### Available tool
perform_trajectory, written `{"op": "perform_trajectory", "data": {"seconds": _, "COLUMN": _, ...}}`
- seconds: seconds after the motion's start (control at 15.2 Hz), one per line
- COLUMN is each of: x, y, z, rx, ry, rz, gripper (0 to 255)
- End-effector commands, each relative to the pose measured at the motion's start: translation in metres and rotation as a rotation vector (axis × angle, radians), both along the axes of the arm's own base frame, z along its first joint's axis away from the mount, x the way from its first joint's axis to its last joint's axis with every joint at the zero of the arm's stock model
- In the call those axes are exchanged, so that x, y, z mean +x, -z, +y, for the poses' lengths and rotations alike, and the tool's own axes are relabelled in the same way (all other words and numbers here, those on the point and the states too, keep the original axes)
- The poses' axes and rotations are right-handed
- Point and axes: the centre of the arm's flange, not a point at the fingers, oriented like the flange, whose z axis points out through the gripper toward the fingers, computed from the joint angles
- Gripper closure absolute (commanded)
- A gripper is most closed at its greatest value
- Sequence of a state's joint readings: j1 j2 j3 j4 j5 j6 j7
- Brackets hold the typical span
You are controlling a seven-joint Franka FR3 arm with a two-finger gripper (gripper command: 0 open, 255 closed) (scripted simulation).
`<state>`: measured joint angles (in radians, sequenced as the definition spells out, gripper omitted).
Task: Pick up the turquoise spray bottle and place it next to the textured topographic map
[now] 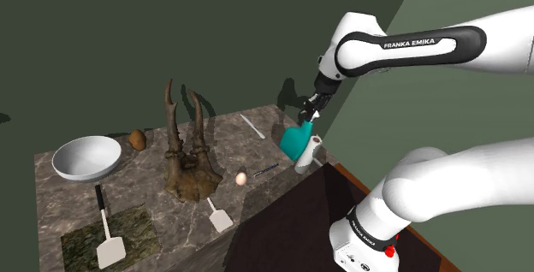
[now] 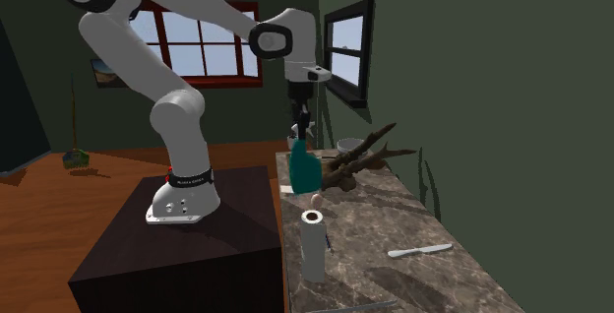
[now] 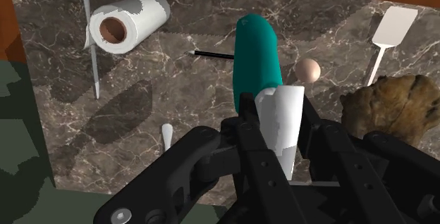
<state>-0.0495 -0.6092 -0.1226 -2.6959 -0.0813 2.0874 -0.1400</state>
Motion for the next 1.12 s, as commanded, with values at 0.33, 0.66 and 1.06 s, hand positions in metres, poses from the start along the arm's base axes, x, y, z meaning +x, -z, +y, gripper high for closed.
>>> {"op": "perform_trajectory", "data": {"seconds": 0.33, "x": 0.0, "y": -0.038, "z": 0.0, "rx": 0.0, "ry": 0.0, "rz": 0.0, "gripper": 255}}
{"op": "perform_trajectory", "data": {"seconds": 0.66, "x": 0.0, "y": -0.064, "z": 0.0, "rx": 0.0, "ry": 0.0, "rz": 0.0, "gripper": 255}}
{"op": "perform_trajectory", "data": {"seconds": 1.06, "x": 0.0, "y": -0.096, "z": 0.0, "rx": 0.0, "ry": 0.0, "rz": 0.0, "gripper": 255}}
